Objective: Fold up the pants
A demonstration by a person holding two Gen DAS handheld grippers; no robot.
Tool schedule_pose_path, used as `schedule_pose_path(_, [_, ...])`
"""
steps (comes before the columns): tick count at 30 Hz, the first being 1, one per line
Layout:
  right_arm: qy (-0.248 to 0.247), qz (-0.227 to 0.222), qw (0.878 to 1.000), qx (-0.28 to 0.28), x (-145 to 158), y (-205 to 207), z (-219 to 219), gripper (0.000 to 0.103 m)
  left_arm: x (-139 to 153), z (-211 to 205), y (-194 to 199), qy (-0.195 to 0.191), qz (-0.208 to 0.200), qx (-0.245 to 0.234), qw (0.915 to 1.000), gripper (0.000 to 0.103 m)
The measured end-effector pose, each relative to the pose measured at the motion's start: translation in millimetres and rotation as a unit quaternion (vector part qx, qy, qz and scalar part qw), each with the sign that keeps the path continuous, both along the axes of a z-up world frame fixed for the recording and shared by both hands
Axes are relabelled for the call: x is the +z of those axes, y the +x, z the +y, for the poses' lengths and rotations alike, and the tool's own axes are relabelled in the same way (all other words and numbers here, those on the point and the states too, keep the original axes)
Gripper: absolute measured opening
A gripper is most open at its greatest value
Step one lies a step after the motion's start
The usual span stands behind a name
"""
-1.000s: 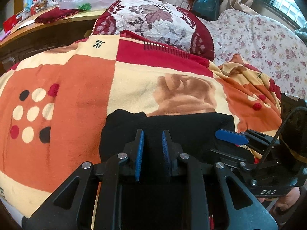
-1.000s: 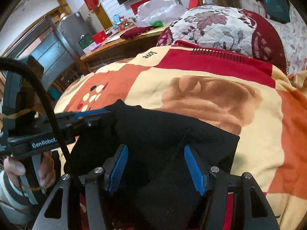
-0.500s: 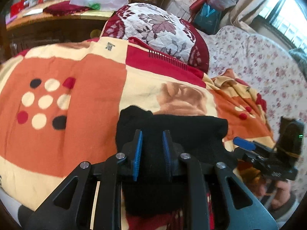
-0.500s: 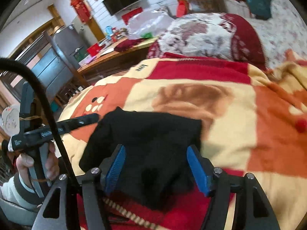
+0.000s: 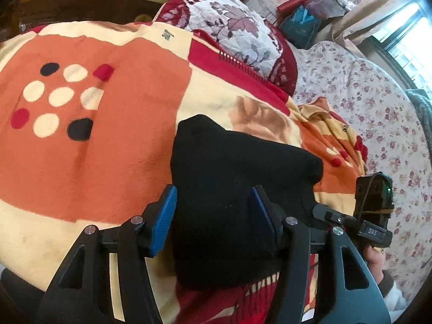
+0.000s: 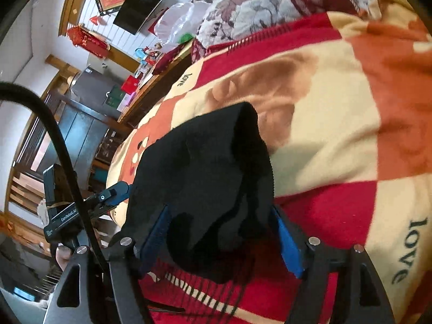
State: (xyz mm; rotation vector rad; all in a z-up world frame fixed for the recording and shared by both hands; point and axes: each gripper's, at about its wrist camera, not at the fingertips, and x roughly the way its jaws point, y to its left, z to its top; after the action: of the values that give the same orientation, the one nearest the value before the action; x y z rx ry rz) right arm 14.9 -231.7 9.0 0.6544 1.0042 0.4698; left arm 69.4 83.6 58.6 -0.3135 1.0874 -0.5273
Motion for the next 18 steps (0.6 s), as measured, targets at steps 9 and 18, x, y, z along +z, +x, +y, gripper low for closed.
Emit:
schedule_pose_path(9, [0.094,0.001,0.996,-0.004,-22.2,-0.6,4.3,0.082,-26.2,1.7,10.0,-0.023,0.034,0.013,0.9991,0.065])
schedule_pose_path(18, [0.022,-0.007,1.0,0.015,-10.9,-1.9,17.1,0.054,-18.3,-20.9,-1.8,0.015,-0.002,-0.022,0.9996,0.052])
